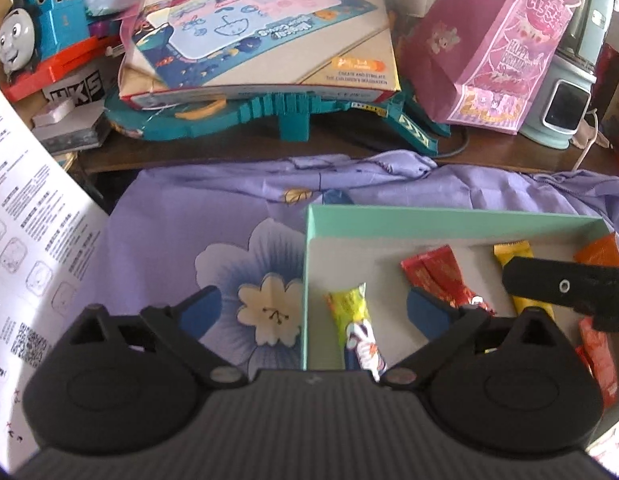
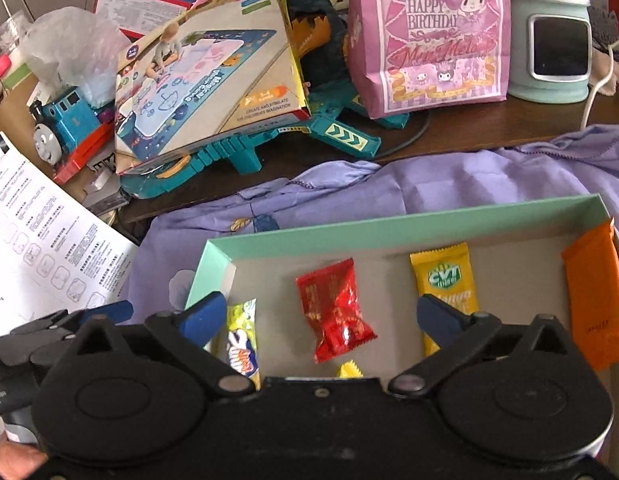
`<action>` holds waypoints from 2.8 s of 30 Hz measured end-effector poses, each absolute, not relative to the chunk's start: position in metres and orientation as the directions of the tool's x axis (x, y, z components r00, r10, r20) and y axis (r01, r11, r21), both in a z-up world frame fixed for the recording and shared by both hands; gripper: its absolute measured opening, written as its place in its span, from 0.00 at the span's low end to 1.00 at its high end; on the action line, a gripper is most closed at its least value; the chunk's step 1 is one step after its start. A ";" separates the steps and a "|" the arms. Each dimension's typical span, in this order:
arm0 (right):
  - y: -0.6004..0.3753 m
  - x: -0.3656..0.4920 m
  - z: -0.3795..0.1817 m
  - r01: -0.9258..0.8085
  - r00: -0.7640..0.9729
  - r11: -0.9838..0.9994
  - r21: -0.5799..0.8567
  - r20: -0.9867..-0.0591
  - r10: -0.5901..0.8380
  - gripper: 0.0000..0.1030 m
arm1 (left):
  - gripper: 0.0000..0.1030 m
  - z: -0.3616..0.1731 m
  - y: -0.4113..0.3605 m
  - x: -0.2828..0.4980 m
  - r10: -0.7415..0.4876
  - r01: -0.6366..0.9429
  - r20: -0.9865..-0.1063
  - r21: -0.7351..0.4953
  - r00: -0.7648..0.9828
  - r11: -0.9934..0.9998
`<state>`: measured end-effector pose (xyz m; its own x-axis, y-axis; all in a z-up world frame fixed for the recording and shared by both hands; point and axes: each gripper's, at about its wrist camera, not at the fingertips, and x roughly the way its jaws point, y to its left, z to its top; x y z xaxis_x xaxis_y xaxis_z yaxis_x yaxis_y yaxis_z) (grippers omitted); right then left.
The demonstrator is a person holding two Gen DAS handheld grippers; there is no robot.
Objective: Organize snacks
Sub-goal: 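Carry both snacks into the green box and open both grippers, then move left gripper to orange bread packet while right gripper approaches red packet, then grasp orange bread packet with left gripper while right gripper grasps red packet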
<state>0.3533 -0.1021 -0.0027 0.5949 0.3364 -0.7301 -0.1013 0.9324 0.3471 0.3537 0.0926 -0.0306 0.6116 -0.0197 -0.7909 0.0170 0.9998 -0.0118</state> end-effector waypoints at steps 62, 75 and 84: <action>-0.002 0.143 -0.035 -0.326 0.324 0.891 0.317 -0.848 0.420 0.77 | 1.00 -0.093 0.184 0.118 -0.025 0.031 -0.901 -0.013 0.433 0.999; 0.005 0.126 -0.037 -0.437 0.380 0.887 0.147 -0.864 0.331 0.71 | 1.00 -0.100 0.202 0.121 -0.003 -0.056 -0.895 -0.031 0.446 0.998; 0.028 0.144 -0.051 -0.478 0.329 0.863 0.163 -0.878 0.348 0.71 | 1.00 -0.103 0.207 0.123 -0.001 -0.067 -0.895 -0.034 0.446 0.997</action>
